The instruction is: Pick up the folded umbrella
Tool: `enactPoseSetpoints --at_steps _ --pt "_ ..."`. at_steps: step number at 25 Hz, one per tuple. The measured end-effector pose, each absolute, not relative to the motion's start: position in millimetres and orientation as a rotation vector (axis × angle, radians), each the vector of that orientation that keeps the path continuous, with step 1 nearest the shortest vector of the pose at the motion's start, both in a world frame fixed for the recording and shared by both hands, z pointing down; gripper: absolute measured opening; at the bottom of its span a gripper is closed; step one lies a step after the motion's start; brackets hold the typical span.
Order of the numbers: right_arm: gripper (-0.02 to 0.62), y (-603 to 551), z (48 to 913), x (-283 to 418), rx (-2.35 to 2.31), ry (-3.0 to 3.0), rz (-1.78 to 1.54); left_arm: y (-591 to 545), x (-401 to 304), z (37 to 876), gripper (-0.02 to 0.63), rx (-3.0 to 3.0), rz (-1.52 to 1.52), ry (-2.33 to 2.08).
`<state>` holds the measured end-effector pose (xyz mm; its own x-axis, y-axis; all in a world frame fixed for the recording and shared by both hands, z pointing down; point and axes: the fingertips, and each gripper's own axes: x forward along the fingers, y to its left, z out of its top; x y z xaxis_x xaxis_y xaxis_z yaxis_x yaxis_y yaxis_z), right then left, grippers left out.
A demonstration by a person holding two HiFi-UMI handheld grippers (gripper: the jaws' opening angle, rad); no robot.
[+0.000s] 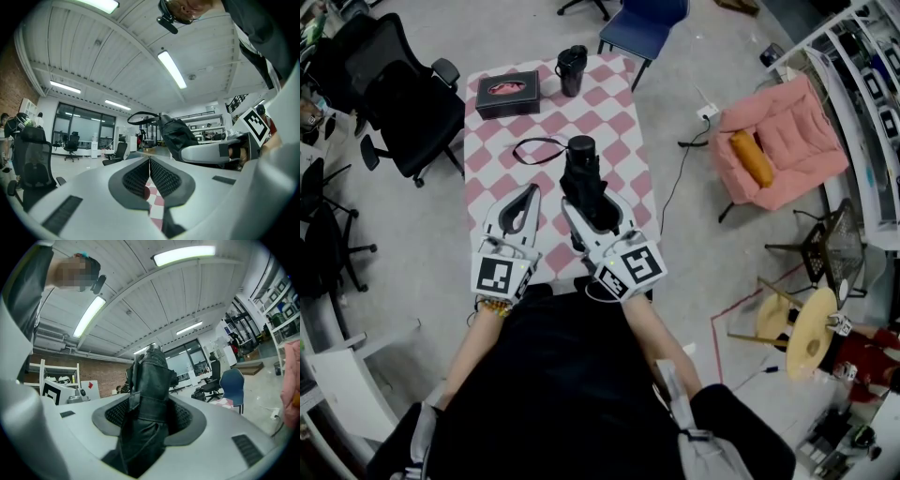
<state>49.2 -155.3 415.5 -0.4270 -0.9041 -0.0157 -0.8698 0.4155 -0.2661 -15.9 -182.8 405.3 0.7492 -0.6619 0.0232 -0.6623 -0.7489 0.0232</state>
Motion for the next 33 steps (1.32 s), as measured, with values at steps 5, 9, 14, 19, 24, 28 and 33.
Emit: enactPoseSetpoints --at_steps 5,9,14,19,24,28,33 --pt "0.215 -156.4 417.8 48.4 -1.59 2.511 -0.334 -182.4 -16.2 408.6 0.014 2.908 0.01 -1.097" --pt "0.213 -157.0 420.1 45.6 -1.582 2.523 -0.344 -181.8 -15.5 409.8 0.014 2.908 0.01 -1.094" --pt "0.213 -155.9 421.8 44.6 -1.584 2.527 -0.35 -179.3 -12.9 408.8 0.014 2.917 -0.025 -1.081" --pt "0.213 -158.2 422.1 45.5 -1.588 2.526 -0.35 -181.2 -13.3 409.7 0.014 2.912 -0.024 -1.086" --pt "0.213 -158.8 423.7 45.9 -1.595 2.529 -0.352 -181.2 -13.5 410.1 0.014 2.913 -0.023 -1.087" --pt "0.213 -159.4 425.8 45.9 -1.596 2.531 -0.357 -182.1 -13.8 411.1 0.014 2.907 -0.027 -1.091" --pt "0.213 -160.7 425.7 45.9 -1.595 2.531 -0.361 -183.5 -15.3 411.6 0.014 2.907 -0.022 -1.1"
